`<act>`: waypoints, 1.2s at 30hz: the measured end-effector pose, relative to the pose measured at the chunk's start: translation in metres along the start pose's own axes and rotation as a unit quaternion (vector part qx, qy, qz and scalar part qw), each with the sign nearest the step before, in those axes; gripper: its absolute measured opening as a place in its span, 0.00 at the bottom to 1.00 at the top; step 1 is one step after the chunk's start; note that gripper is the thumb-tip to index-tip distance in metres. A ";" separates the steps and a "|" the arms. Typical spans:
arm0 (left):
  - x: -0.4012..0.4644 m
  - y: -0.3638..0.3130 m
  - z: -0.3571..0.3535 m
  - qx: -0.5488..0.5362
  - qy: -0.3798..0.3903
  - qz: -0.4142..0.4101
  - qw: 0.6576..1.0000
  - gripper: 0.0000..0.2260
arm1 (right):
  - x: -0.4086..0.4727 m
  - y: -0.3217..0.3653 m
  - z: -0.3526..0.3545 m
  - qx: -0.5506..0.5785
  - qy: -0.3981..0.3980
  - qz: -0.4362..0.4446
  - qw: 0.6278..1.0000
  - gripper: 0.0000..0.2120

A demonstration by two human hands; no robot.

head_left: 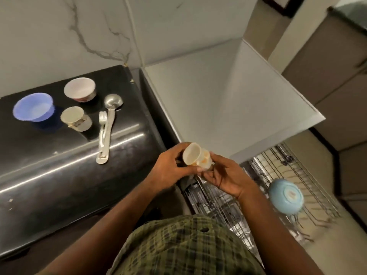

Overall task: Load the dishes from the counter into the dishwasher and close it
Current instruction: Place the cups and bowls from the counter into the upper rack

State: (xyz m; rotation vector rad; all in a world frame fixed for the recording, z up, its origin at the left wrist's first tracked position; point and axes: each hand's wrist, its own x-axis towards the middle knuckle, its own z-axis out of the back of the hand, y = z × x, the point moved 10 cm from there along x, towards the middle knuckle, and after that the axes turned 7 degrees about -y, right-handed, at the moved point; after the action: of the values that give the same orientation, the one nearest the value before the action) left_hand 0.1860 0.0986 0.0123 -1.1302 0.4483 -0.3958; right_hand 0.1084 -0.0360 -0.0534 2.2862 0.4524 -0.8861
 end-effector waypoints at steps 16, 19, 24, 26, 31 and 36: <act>0.017 -0.005 -0.158 0.576 0.281 -0.063 0.766 0.41 | -0.088 0.012 0.302 0.114 -0.363 0.187 0.906 0.14; 0.010 0.001 -0.162 0.610 0.281 -0.066 0.738 0.43 | -0.070 -0.001 0.338 -0.055 -0.457 0.169 0.872 0.20; 0.005 0.009 -0.162 0.618 0.264 -0.061 0.738 0.45 | -0.027 -0.004 0.333 -0.470 -0.473 0.164 0.727 0.24; 0.004 0.013 -0.160 0.612 0.267 -0.043 0.743 0.47 | -0.008 -0.017 0.331 -0.553 -0.449 0.127 0.690 0.24; 0.003 0.014 -0.163 0.621 0.260 -0.030 0.739 0.49 | 0.020 -0.035 0.331 -0.639 -0.408 0.070 0.648 0.25; 0.002 0.015 -0.167 0.638 0.250 -0.028 0.728 0.49 | 0.037 -0.046 0.345 -0.623 -0.402 0.057 0.669 0.25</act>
State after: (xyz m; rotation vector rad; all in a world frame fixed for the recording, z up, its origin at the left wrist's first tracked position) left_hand 0.1001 -0.0247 -0.0612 0.3528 0.4617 -0.8861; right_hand -0.0533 -0.2294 -0.2957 0.5430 0.3123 -0.9487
